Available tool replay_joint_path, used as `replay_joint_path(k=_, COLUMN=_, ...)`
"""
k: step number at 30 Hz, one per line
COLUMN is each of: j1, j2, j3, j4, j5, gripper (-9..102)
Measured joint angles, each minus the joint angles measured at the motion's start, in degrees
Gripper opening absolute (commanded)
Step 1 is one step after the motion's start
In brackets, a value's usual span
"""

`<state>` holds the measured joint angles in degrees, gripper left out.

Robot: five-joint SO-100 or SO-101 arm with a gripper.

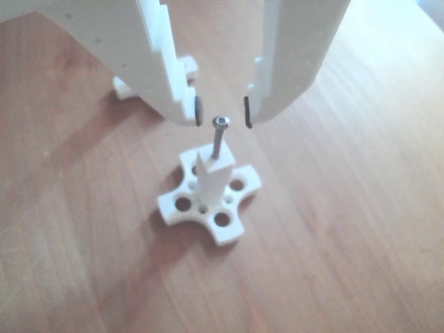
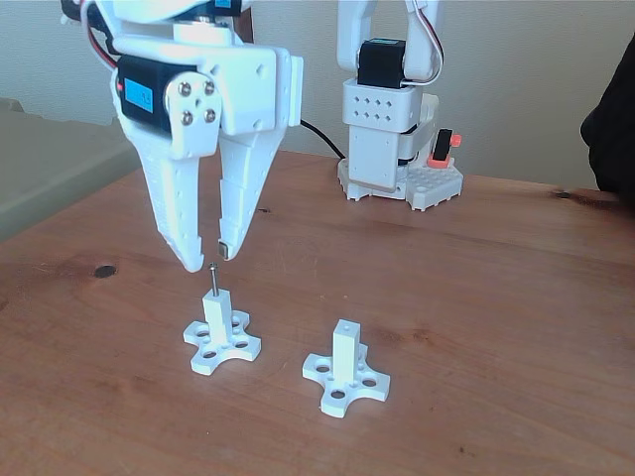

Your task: Grab the screw and set it in the hole.

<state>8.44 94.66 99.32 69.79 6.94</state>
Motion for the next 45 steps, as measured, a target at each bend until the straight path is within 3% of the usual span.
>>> replay_joint_path(k=45, j1=0.00, j2=-4.22, j3=-0.70, j4=0.00, j5=0.00, gripper=7)
